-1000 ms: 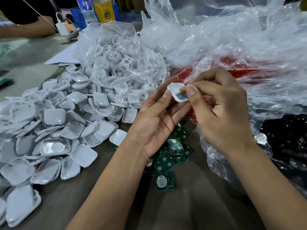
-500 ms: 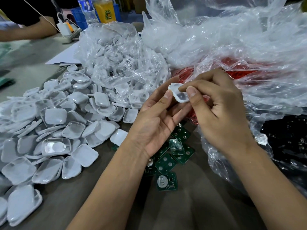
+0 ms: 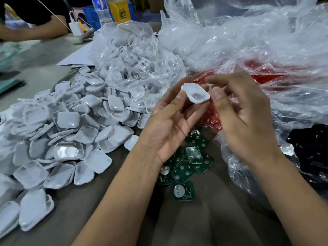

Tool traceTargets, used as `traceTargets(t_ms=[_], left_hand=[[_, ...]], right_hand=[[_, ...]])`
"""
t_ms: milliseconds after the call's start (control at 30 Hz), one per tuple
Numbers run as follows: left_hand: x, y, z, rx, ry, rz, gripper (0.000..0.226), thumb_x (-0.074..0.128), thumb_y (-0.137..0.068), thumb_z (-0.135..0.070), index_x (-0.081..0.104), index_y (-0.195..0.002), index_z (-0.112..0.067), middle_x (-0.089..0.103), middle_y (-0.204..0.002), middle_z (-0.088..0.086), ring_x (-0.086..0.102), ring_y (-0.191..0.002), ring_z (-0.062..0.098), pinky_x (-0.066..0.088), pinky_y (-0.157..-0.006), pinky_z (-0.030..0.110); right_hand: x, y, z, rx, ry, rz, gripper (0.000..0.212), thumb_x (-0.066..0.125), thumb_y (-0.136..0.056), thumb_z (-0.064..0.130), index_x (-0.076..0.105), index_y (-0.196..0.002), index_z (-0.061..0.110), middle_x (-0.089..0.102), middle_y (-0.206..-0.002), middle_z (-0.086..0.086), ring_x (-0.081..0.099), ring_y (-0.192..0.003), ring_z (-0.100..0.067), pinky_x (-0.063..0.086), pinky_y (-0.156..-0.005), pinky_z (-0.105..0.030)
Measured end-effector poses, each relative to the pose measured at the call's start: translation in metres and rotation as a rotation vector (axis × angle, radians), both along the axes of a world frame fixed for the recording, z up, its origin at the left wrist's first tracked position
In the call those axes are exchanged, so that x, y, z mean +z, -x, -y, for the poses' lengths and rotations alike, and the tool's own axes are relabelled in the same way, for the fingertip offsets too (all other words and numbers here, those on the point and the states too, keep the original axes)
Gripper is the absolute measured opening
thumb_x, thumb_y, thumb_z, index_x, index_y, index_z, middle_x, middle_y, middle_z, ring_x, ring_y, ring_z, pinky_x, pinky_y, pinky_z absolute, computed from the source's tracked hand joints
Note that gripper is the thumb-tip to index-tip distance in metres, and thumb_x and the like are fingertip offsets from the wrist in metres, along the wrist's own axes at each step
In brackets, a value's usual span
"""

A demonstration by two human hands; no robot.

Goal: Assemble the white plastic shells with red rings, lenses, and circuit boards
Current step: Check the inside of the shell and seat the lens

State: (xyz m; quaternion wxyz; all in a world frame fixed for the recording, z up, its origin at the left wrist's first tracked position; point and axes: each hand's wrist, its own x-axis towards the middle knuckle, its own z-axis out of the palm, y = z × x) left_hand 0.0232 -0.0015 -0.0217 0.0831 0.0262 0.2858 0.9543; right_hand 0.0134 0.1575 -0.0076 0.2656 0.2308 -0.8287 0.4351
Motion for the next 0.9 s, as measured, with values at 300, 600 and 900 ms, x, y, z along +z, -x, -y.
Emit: traceTargets(t_ms=[300,600,900], left_hand=[[0.026,-0.007,0.048,0.159,-0.119,-0.129,0.033,0.053,-0.098,-0.008,0.061,-0.13,-0.003,0.064,-0.129,0.027,0.066,-0.115,0.042,0.059,-0.096,0.04],[0.029,-0.007,0.065,0.268,-0.214,-0.08,0.031,0.05,-0.1,-0.011,0.062,-0.127,-0.004,0.064,-0.126,0.029,0.066,-0.115,0.042,0.059,-0.094,0.039],[0.02,-0.006,0.049,0.191,-0.174,-0.132,0.033,0.049,-0.1,-0.008,0.058,-0.132,-0.003,0.063,-0.129,0.028,0.065,-0.116,0.042,0.059,-0.096,0.039]], right_hand=[[0.007,-0.017,0.031,0.214,-0.378,0.236,0.011,0.071,-0.095,0.028,0.078,-0.102,0.022,0.07,-0.09,0.012,0.063,-0.08,0.003,0.048,-0.073,-0.011],[-0.003,-0.011,0.077,0.319,-0.757,0.285,0.041,0.075,-0.09,0.047,0.067,-0.125,0.026,0.061,-0.112,0.002,0.06,-0.106,-0.022,0.051,-0.093,-0.038],[-0.009,0.004,0.036,0.336,-0.31,0.459,0.022,0.084,-0.088,0.021,0.064,-0.082,0.028,0.067,-0.073,0.013,0.064,-0.067,0.001,0.047,-0.063,-0.012]])
